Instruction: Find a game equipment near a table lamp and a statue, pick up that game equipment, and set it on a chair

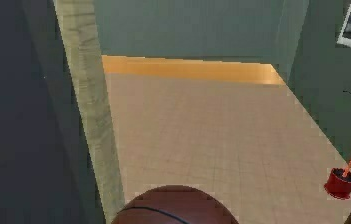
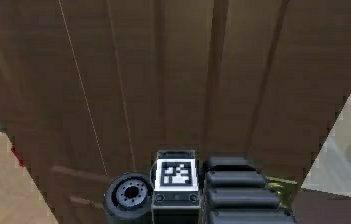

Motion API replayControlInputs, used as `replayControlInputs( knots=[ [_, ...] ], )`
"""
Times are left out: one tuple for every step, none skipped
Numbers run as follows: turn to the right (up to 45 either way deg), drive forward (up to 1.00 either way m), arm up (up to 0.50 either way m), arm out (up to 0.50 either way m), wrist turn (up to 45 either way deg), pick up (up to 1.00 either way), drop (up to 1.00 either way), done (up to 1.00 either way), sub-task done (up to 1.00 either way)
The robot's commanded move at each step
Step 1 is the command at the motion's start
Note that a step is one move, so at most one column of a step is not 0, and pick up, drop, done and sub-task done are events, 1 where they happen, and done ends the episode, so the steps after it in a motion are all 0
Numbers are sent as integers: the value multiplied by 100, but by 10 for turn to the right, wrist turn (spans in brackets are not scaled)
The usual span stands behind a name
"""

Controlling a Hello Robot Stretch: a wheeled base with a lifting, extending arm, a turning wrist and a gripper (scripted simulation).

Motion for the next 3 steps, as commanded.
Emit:
replayControlInputs(
  knots=[
    [0, 90, 0, 0, 0, 0, 0, 0, 0],
    [120, 0, 0, 0, 0, 0, 0, 0, 0],
    [0, 30, 0, 0, 0, 0, 0, 0, 0]
  ],
)
